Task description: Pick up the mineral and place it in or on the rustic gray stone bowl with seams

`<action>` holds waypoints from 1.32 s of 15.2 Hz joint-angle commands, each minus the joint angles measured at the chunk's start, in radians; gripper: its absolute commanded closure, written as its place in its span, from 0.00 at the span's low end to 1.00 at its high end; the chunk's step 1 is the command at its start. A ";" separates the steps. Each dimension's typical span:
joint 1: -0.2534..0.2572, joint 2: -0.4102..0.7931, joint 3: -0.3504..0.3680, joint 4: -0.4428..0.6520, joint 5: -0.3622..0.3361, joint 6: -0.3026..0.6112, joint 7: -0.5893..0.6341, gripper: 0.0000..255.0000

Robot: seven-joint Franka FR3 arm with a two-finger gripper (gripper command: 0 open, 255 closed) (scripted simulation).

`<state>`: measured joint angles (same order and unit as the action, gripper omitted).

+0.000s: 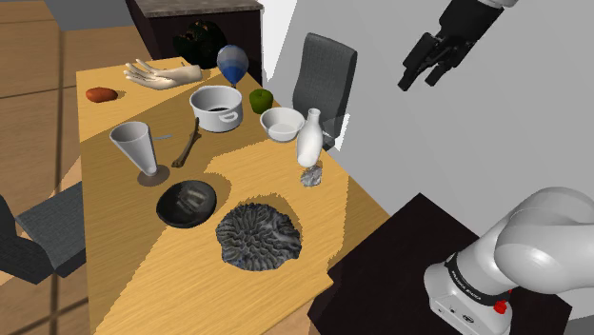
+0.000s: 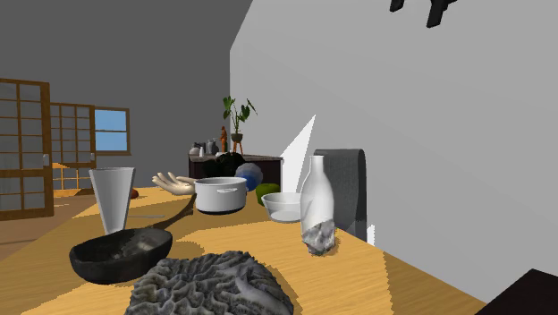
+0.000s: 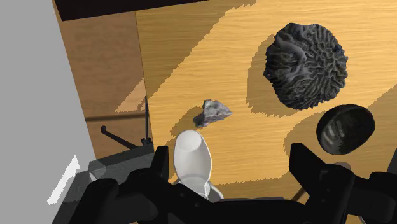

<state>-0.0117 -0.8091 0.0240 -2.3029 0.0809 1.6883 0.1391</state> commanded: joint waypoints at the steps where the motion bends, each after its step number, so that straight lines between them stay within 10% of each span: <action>1: 0.000 0.000 0.000 0.000 0.000 0.000 0.000 0.00; 20: -0.010 0.540 -0.036 -0.108 0.134 0.532 0.010 0.00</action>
<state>-0.0207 -0.3104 -0.0066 -2.4187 0.2049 2.1930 0.1564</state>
